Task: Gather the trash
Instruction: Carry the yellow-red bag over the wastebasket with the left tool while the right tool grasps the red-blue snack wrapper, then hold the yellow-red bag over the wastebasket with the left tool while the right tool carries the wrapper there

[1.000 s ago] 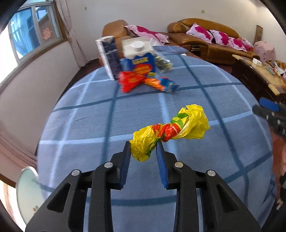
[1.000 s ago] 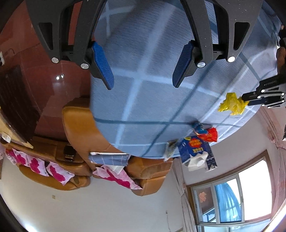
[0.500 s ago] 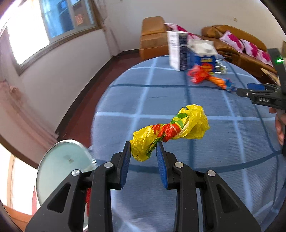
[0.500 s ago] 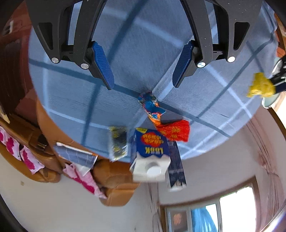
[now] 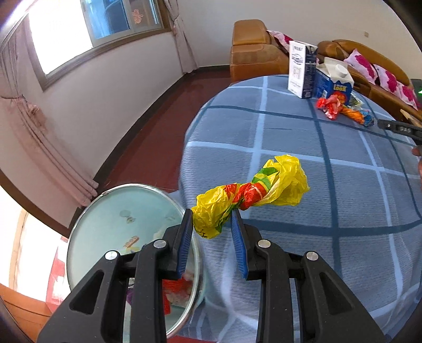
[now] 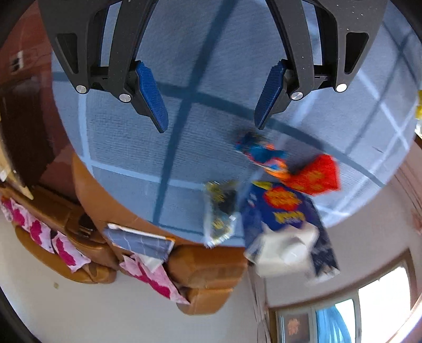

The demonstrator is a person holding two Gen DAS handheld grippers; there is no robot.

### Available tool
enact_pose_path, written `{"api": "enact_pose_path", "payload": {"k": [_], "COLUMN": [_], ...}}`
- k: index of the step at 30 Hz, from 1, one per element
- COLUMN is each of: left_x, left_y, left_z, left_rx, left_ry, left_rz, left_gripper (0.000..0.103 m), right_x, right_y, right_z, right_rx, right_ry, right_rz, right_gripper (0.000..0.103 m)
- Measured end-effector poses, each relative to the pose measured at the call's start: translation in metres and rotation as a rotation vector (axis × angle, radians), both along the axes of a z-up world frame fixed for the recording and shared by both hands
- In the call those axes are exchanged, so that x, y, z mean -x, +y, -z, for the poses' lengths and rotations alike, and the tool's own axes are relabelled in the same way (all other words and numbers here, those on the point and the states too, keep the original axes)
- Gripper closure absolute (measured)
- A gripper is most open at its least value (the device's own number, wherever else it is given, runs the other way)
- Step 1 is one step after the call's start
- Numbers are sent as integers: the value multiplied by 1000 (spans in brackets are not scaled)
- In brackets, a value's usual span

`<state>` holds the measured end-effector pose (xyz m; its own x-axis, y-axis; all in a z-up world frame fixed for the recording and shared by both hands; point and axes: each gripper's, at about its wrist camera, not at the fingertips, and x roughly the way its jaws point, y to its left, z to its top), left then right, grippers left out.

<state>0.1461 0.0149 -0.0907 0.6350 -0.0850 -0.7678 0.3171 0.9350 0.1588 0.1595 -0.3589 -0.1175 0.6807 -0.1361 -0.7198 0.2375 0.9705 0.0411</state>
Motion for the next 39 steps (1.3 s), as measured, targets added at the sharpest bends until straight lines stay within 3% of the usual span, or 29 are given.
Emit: {"api": "enact_pose_path", "payload": {"k": [5,11,12,14,16,19,27,39], "left_x": [-1,-3,-3,-3,-3,-5,2,23], "left_y": [17,30,32,35,38,42,60,94], "left_z": [-5,-1,0,0,0,-1,-1,-4], "left_rx": [8,15,16,13,11,7,-23,-98], "left_ry": [-8,5,7,7,7,6,5,-27], "left_rz": [-33,-61,-62,-65,-70,-83,-113,-189], "left_gripper": [73,73,73,73,73,73,73,73], "right_x": [-7,-30,-32,-35,-35,-32,-12,-6], "right_y": [13,2,1,-1,1,4,19,81], "right_z": [-13,3,6,13,15,12,-4,-31], "right_rx": [-48,-135,-149,-174,-179,-164,-163,-177], "right_ry": [-64,-35,-29,-6,3,-9,-60,-105], "right_rz": [24,125,129,114,85,59,-12,-145], "right_gripper": [36,37,40,65,80,87,90,90]}}
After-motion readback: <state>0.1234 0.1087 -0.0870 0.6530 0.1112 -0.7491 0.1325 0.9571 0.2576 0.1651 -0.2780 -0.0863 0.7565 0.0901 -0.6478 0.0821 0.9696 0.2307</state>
